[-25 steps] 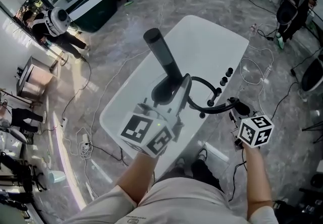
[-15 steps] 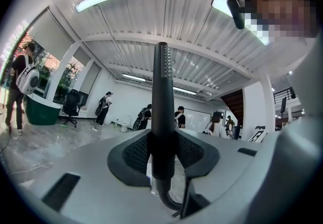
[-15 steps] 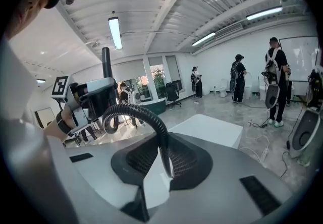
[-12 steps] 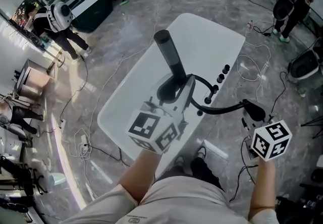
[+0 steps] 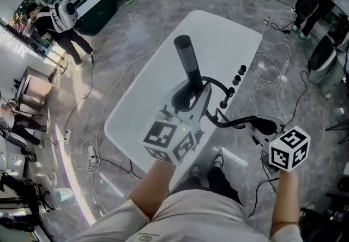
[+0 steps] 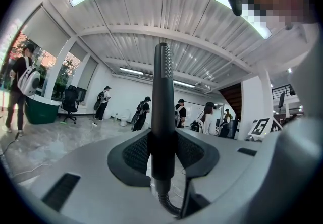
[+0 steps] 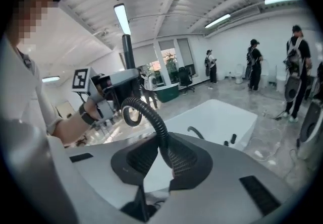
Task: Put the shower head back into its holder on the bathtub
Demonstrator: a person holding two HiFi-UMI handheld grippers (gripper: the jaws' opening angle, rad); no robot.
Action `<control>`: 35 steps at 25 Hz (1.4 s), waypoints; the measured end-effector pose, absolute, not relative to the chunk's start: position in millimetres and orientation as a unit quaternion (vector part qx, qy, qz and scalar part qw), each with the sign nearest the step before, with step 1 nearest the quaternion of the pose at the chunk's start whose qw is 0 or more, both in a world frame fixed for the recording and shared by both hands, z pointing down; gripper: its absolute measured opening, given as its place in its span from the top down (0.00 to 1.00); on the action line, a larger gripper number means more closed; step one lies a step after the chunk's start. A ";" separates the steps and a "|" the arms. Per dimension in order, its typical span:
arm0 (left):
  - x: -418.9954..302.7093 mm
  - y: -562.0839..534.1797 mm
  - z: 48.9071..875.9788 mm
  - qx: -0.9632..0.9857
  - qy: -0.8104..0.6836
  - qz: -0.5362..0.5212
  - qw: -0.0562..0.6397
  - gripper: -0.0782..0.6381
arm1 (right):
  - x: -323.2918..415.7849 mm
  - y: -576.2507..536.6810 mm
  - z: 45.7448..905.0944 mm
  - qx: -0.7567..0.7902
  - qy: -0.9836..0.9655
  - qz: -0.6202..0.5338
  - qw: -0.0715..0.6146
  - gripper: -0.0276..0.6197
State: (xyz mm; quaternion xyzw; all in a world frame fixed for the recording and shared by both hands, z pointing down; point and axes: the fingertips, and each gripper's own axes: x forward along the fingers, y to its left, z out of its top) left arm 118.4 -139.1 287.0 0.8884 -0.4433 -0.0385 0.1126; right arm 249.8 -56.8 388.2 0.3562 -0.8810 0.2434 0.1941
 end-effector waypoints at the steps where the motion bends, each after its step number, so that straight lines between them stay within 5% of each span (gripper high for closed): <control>1: 113.9 -139.3 287.6 0.886 -0.447 -0.038 0.114 0.70 | 238.2 -49.8 385.6 0.327 -0.890 0.256 0.185 0.85; 6: 106.2 -137.6 294.2 0.883 -0.451 -0.045 0.121 0.70 | 214.7 -19.1 375.7 0.251 -0.911 0.266 0.191 0.85; 13: 117.1 -137.8 300.0 0.888 -0.439 -0.044 0.129 0.70 | 245.6 -24.0 414.0 0.316 -0.864 0.221 0.324 0.85; 35: 111.2 -158.0 340.5 0.880 -0.454 -0.021 0.141 0.70 | 233.0 -84.4 506.7 0.361 -0.855 0.181 0.326 0.85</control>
